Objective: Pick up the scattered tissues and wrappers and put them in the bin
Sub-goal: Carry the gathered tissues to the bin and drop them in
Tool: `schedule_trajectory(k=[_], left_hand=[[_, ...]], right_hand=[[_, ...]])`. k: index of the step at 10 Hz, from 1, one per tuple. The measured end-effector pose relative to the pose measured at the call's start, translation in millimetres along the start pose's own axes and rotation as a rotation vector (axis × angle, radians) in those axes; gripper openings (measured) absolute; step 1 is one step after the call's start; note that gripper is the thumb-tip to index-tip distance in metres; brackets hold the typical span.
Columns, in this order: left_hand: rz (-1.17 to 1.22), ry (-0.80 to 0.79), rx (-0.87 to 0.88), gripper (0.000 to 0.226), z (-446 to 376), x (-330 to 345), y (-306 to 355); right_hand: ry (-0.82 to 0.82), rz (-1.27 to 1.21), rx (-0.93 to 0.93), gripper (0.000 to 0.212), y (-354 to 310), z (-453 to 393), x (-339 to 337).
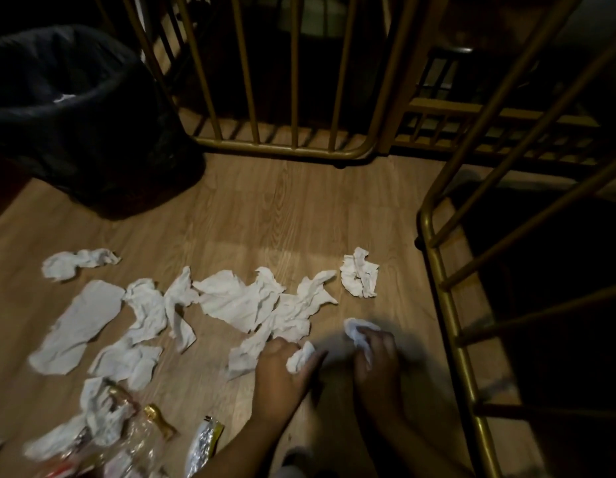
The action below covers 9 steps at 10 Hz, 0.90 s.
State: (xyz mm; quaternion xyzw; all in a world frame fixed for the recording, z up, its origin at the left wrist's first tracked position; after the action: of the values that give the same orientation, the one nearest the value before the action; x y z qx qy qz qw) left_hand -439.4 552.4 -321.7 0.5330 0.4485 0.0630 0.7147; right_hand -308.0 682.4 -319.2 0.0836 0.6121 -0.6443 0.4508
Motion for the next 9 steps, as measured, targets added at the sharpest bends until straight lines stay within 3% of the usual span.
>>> schedule_trajectory(k=[2, 3, 4, 5, 6, 7, 8, 9], left_hand=[[0.081, 0.424, 0.053, 0.025, 4.5, -43.1, 17.8], [-0.01, 0.472, -0.057, 0.028, 6.2, -45.6, -2.5], [-0.191, 0.413, -0.18, 0.051, 16.9, -37.5, -18.7], [-0.194, 0.35, -0.241, 0.054, 32.0, -29.8, -23.9], [-0.212, 0.313, -0.237, 0.045, 42.2, -27.4, -30.2], [-0.288, 0.3, -0.183, 0.031, 45.4, -29.2, -37.0], [-0.258, 0.344, -0.138, 0.03, 42.9, -36.9, -39.0], [-0.051, 0.452, -0.211, 0.035, 36.6, -47.6, -38.7]], right_hand=[[0.132, -0.049, 0.015, 0.022, -17.6, -35.1, -22.4], [0.351, -0.108, -0.01, 0.018, -55.0, -62.7, -32.7], [0.391, -0.111, 0.033, 0.022, -72.7, -93.2, -26.9], [0.394, -0.09, 0.066, 0.032, -65.5, -116.9, -9.9], [0.275, 0.127, 0.064, 0.035, -52.1, -125.3, 15.1], [0.137, 0.173, 0.028, 0.051, -31.4, -111.7, 34.0], [0.198, 0.139, -0.175, 0.044, -19.9, -91.9, 36.1], [0.227, 0.133, -0.146, 0.042, -15.7, -78.1, 32.8]])
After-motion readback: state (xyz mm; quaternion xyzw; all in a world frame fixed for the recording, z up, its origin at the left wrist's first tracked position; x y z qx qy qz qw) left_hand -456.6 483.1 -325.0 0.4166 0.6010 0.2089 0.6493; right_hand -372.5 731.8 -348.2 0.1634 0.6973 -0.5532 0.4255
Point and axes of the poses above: each hand's wrist, its own z-axis away from the middle knuckle, its own x-axis out of the palm, y = z × x, the point moved 5 cm from there along -z, towards the middle knuckle, and after that the axes turned 10 degrees about x, right-handed, at the moved point
